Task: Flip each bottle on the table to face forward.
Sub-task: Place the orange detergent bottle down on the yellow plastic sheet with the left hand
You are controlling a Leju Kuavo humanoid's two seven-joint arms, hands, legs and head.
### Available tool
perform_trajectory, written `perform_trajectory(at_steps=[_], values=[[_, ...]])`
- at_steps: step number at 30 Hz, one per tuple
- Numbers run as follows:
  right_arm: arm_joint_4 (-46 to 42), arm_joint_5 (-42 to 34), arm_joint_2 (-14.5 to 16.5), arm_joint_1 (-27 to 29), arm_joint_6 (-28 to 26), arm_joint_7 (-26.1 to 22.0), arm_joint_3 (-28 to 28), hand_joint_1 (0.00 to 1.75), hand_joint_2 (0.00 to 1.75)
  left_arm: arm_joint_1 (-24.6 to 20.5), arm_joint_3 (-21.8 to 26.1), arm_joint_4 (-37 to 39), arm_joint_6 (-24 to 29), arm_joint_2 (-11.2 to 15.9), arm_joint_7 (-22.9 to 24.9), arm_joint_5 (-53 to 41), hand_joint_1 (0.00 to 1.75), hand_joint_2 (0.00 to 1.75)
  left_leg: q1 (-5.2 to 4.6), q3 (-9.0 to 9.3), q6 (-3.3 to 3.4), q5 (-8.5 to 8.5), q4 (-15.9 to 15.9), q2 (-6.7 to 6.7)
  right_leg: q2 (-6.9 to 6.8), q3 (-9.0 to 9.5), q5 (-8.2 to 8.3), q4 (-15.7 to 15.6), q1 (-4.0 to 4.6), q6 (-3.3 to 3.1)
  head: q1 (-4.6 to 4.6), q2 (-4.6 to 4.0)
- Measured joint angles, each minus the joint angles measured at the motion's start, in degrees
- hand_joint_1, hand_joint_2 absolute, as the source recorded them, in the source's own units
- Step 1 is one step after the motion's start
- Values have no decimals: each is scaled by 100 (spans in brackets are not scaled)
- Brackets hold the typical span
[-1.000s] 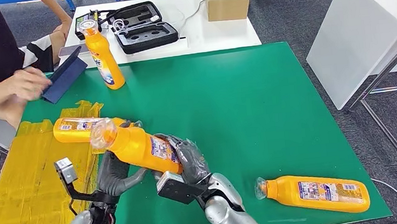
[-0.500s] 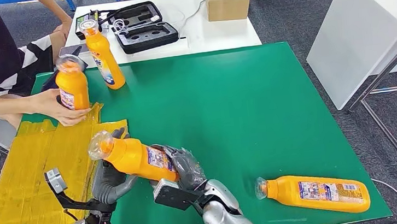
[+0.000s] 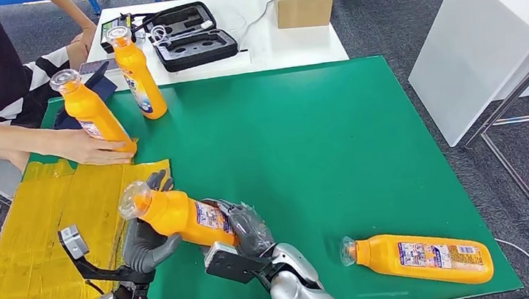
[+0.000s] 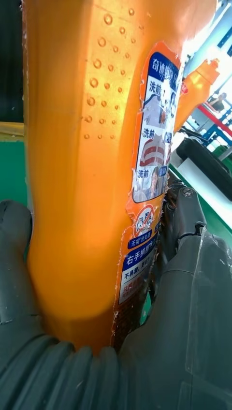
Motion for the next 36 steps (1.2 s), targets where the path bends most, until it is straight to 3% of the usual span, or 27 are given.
perform_trajectory(at_steps=[15, 31, 35, 36], values=[[136, -15, 2, 2, 8, -107, 12, 175, 175, 26, -190, -163, 74, 37, -141, -239, 0, 175, 0, 0, 0, 0, 0, 0, 0, 0, 0, 0, 0, 0, 0, 0], [61, -28, 15, -31, -12, -155, 454, 175, 175, 34, -283, -55, 89, 45, -218, -269, 1, 175, 0, 0, 0, 0, 0, 0, 0, 0, 0, 0, 0, 0, 0, 0], [41, -157, 14, -45, 11, -147, 531, 175, 175, 30, -305, -22, 92, 43, -242, -205, 175, 175, 0, 0, 0, 0, 0, 0, 0, 1, 0, 0, 0, 0, 0, 0], [38, -174, 14, -48, 10, -137, 551, 175, 175, 31, -304, -20, 103, 40, -249, -174, 175, 175, 0, 0, 0, 0, 0, 0, 0, 1, 0, 0, 0, 0, 0, 0]])
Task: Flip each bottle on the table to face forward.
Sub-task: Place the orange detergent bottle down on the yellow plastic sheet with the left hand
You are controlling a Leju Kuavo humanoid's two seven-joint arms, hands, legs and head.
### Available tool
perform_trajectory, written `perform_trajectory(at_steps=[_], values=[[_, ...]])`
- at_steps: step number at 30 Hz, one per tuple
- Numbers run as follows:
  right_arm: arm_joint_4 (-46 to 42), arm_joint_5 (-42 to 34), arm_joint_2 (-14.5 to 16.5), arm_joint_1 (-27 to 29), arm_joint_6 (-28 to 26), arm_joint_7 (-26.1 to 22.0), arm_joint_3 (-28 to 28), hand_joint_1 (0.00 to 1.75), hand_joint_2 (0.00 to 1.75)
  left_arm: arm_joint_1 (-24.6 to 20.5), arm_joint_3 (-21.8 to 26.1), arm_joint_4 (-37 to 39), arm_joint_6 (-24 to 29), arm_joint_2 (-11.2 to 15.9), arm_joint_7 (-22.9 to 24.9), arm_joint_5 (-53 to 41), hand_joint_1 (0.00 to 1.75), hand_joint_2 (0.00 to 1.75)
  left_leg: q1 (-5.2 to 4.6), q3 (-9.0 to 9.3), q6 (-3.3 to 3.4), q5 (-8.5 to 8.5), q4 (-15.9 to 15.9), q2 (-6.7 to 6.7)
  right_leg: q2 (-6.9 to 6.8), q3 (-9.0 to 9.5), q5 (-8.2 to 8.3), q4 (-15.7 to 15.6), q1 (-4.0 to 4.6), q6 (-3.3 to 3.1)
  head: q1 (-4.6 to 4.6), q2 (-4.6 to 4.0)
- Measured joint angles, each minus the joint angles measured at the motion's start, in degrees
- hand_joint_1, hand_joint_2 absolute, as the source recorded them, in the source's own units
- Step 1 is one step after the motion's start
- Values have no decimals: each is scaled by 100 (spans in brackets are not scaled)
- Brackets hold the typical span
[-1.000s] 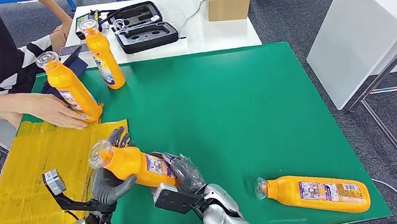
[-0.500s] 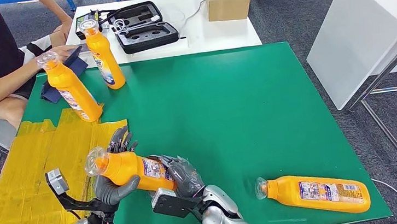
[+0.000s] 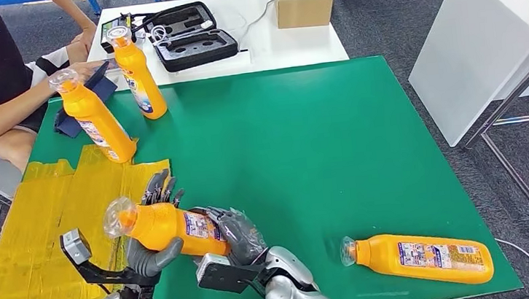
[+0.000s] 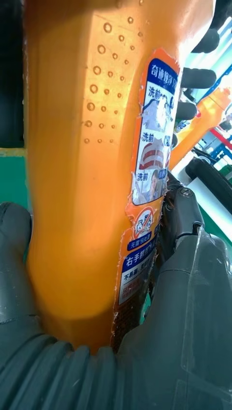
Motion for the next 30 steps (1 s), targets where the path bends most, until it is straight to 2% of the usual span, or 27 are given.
perform_trajectory(at_steps=[14, 30], values=[[-1, -42, -3, -19, -16, 57, 88, 175, 175, 32, 151, -66, 116, -137, -6, 124, 175, 175, 0, 0, 0, 0, 0, -1, 0, 0, 0, 0, 0, 0, 0, 0], [-1, -47, -3, -25, -17, 60, 117, 175, 175, 48, 166, -98, 156, -154, 3, 135, 175, 175, 0, 0, 0, 0, 0, -1, 0, 0, 0, 0, 0, 0, 0, 0]])
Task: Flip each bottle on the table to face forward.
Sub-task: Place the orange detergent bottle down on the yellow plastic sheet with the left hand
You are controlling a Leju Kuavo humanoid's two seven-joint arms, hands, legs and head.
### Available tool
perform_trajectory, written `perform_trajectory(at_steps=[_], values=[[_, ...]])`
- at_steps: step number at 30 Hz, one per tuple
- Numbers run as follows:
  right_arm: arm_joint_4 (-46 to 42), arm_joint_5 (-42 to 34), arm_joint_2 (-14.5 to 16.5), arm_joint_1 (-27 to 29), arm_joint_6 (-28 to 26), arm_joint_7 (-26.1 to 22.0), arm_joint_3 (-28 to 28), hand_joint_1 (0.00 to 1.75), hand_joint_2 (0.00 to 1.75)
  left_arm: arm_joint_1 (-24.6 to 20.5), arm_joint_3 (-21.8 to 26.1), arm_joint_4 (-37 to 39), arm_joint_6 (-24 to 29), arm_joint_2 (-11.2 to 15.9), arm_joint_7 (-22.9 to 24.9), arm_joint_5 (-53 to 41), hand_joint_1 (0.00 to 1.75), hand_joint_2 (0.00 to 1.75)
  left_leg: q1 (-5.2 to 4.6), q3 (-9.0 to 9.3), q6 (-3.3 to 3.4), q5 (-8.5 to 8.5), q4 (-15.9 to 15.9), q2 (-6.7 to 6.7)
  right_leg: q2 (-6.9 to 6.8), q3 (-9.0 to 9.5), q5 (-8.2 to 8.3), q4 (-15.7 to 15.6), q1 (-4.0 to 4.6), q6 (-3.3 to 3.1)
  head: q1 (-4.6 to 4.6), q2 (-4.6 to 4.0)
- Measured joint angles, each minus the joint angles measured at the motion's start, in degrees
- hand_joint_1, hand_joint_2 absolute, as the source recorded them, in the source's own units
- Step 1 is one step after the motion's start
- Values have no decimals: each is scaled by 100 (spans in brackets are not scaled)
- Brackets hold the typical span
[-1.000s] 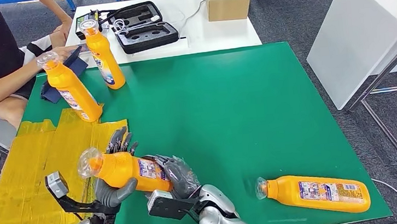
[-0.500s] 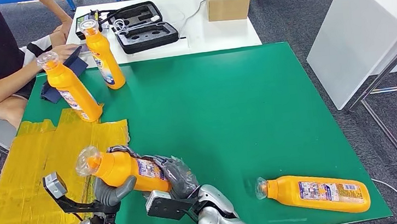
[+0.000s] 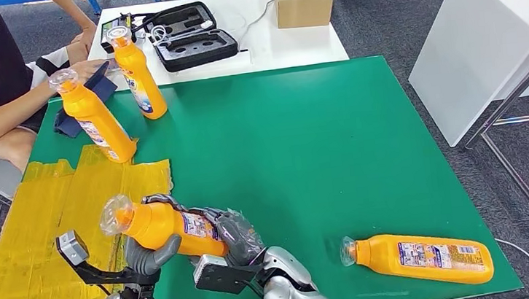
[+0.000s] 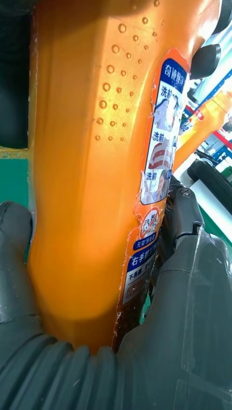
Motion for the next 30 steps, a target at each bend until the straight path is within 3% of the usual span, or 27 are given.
perform_trajectory(at_steps=[7, 8, 11, 12, 14, 16, 18, 20, 22, 23, 26, 30], values=[[0, -42, -2, 0, 11, 11, 1, 173, 175, 21, 44, -39, 56, -47, 55, 26, 175, 175, 0, 0, 0, 0, 0, 0, 0, 0, 0, 0, 0, 0, 0, 0], [0, -65, -2, 0, 23, 14, 0, 137, 175, 24, 57, -49, 70, -61, 57, 25, 175, 175, 0, 0, 0, 0, 0, 0, 0, 0, 0, 0, 0, 0, 0, 0], [0, -174, -2, 0, 54, 14, -5, 8, 175, 32, 84, -83, 198, -101, 20, -81, 175, 175, 0, 0, 0, 0, 0, 0, 0, 0, 0, 0, 0, 0, 0, 0], [-8, -243, -3, 3, 58, 9, -12, 0, 175, 33, 88, -101, 326, -111, -10, -213, 175, 175, 0, 1, 0, 0, 0, 0, 0, -1, 0, 0, 0, 0, 0, 0], [-327, -623, -38, 153, 99, 6, -110, 0, 175, -19, 90, -192, 1007, -126, 133, -884, 175, 175, 1, -5, 0, 5, 1, -16, -14, -6, 0, 0, 0, 0, 3, 0], [-1241, -1205, -111, 480, 288, 91, -420, 0, 175, -188, 94, -383, 2565, -109, 751, -2447, 175, 175, 1, -21, -4, 16, 2, -46, -39, -11, 1, 1, 0, 0, 9, 0], [-2235, -1493, -151, 750, 570, 216, -861, 0, 175, -400, 132, -567, 4464, -69, 1371, -4975, 175, 175, 1, -22, -8, 20, 1, -42, -37, -12, 3, 2, 0, 0, 11, 0], [-2922, -1486, -160, 966, 713, 247, -1253, 0, 175, -527, 206, -630, 5705, -5, 1649, -8178, 175, 175, 0, -12, -8, 19, 1, -30, -26, -11, 3, 2, -1, 0, 9, 0], [-3437, -1450, -168, 1182, 720, 203, -1533, 0, 175, -582, 290, -626, 5860, 80, 1785, -10981, 175, 175, 0, -12, -8, 19, 1, -48, -40, -6, 0, 1, -1, -1, 11, 0], [-3646, -1435, -168, 1266, 710, 179, -1639, 0, 175, -592, 330, -621, 5627, 114, 1851, -11744, 175, 175, 0, -14, -8, 19, 1, -52, -43, -6, -1, 2, -1, -1, 11, 0], [-4109, -1430, -174, 1458, 645, 139, -1910, 0, 175, -592, 449, -608, 4969, 174, 2037, -11943, 175, 175, 1, -17, -9, 19, 0, -25, -22, -17, 4, 2, 0, -1, 10, 0], [-4496, -1411, -184, 1622, 550, 91, -2185, 0, 175, -653, 447, -576, 4796, 356, 2552, -11860, 175, 175, 1, -17, -9, 19, 0, -21, -21, -19, 5, 2, 1, -1, 12, 0]])
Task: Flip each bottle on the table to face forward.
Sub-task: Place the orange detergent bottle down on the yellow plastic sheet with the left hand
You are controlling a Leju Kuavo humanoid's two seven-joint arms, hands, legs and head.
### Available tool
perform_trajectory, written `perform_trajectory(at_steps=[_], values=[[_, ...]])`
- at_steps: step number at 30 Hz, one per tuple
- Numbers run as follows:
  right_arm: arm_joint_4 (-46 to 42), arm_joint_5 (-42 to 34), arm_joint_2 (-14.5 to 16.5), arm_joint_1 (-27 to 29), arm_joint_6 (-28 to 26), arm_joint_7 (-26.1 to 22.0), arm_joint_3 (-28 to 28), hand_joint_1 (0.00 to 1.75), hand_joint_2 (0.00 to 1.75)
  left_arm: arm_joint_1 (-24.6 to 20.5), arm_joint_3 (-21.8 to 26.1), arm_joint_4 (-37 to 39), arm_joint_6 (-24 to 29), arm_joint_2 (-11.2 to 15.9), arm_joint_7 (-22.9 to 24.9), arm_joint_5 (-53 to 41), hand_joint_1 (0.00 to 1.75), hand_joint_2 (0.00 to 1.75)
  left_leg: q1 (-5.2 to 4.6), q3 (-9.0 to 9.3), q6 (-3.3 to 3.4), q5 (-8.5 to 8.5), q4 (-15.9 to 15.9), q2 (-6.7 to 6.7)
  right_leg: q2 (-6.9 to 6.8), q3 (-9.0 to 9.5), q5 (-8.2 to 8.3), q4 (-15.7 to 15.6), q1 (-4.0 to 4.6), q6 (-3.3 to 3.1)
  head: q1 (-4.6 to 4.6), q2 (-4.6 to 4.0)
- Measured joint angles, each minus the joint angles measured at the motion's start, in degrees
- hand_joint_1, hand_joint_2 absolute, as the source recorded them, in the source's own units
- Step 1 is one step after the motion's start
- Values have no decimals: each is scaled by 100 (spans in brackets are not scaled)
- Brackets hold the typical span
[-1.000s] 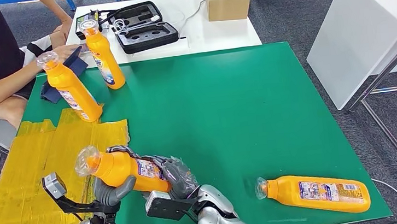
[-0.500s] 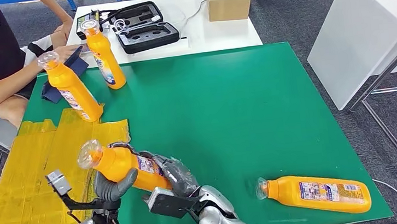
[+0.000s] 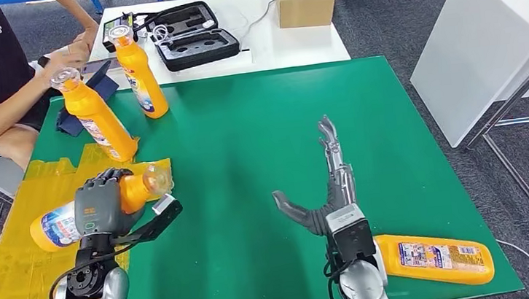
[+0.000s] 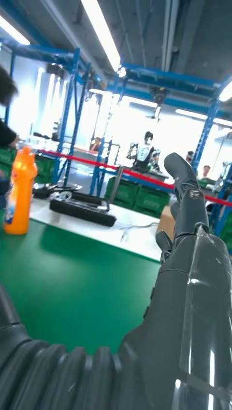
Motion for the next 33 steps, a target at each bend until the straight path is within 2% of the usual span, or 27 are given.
perform_trajectory(at_steps=[3, 5, 11, 16, 20, 23, 27, 33], values=[[-159, 79, -8, 55, -84, -3, -143, 0, 175, -48, -269, 59, -89, 298, 606, 2, 175, 175, 1, 0, 0, 0, 0, 2, 0, -1, 0, 0, 1, 0, -2, 0], [-217, 108, -20, 83, -130, 7, -242, 0, 175, -74, -423, 104, -156, 454, 696, 2, 175, 175, 2, 0, 0, 0, 0, 0, 0, 0, -1, 1, 1, 0, -2, 0], [-315, 131, -35, 141, -168, 11, -433, 0, 175, -86, -548, 219, -274, 554, 471, 2, 175, 175, -1, -2, 0, 0, 0, 2, 0, 0, -1, 1, -2, 0, -1, 0], [-356, 196, -35, 154, -154, 9, -515, 0, 175, -88, -470, 398, -415, 460, 97, 2, 175, 175, -3, -2, 0, 0, 1, -1, 0, 0, -1, 0, -3, 0, -1, 0], [-359, 283, -35, 154, -133, 11, -551, 0, 175, -96, -354, 648, -463, 303, -151, 17, 58, 175, -2, -1, 0, 0, 0, -1, 0, 0, -1, 0, -2, 0, -1, 0], [-357, 320, -35, 154, -131, 11, -577, 0, 175, -101, -272, 838, -465, 182, -251, 33, 58, 175, -1, -1, 0, 0, 0, -1, 0, 0, -1, 0, -1, 0, -1, 0], [-357, 331, -35, 154, -131, 11, -604, 0, 175, -111, -206, 983, -466, 91, -276, 39, 0, 175, -1, -2, 0, 0, 0, -1, 0, 0, -1, 0, -1, 0, -1, 0], [-356, 375, -35, 152, -106, 25, -627, 0, 175, -229, -121, 1374, -670, 32, -208, 30, 0, 175, -1, -1, 0, 0, 0, -2, -1, 2, -1, 0, -1, 0, -1, 0]])
